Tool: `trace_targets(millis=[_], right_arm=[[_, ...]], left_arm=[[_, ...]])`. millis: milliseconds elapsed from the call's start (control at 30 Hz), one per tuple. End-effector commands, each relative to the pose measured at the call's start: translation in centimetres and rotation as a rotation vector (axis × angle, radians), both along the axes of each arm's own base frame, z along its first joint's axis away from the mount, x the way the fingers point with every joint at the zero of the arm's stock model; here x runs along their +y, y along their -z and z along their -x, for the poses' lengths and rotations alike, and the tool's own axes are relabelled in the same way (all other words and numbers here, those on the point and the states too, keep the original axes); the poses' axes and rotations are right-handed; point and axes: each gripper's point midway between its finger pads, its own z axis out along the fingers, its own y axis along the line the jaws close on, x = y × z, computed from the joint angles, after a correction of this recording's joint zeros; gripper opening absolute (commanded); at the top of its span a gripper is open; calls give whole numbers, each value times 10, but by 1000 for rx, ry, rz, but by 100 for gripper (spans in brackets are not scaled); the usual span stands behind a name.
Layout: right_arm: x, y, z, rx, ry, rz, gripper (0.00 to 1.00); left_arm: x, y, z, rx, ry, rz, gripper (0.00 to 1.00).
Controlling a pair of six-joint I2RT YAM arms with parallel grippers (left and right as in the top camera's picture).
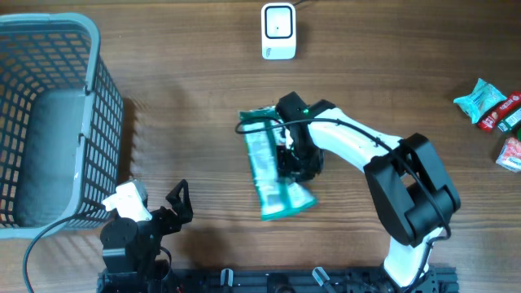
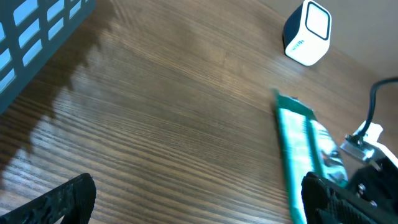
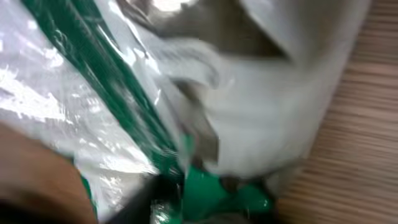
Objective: Scan the item barcode
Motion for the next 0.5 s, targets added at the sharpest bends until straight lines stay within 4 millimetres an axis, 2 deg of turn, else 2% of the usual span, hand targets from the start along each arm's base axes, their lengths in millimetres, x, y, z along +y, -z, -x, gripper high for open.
trace_targets(millis=[0, 100, 133, 200, 233, 333, 467], right_arm=[[-39, 47, 6, 0, -79, 198, 90], [-39, 47, 10, 17, -79, 193, 90], [-34, 48, 14, 31, -88, 154, 90], [-16, 50, 30, 88, -93, 20, 91], [-17, 52, 39, 114, -83, 18, 91], [-23, 65, 52, 126, -46, 45, 88], [-31, 75, 57, 57, -42, 216, 86]], left_arm=[[-2, 0, 0, -5, 8, 12, 100], [-2, 0, 0, -5, 8, 12, 100], [-2, 0, 0, -5, 8, 12, 100], [-2, 0, 0, -5, 8, 12, 100], [-2, 0, 0, -5, 8, 12, 100], [-2, 0, 0, -5, 8, 12, 100], [-2, 0, 0, -5, 8, 12, 100]])
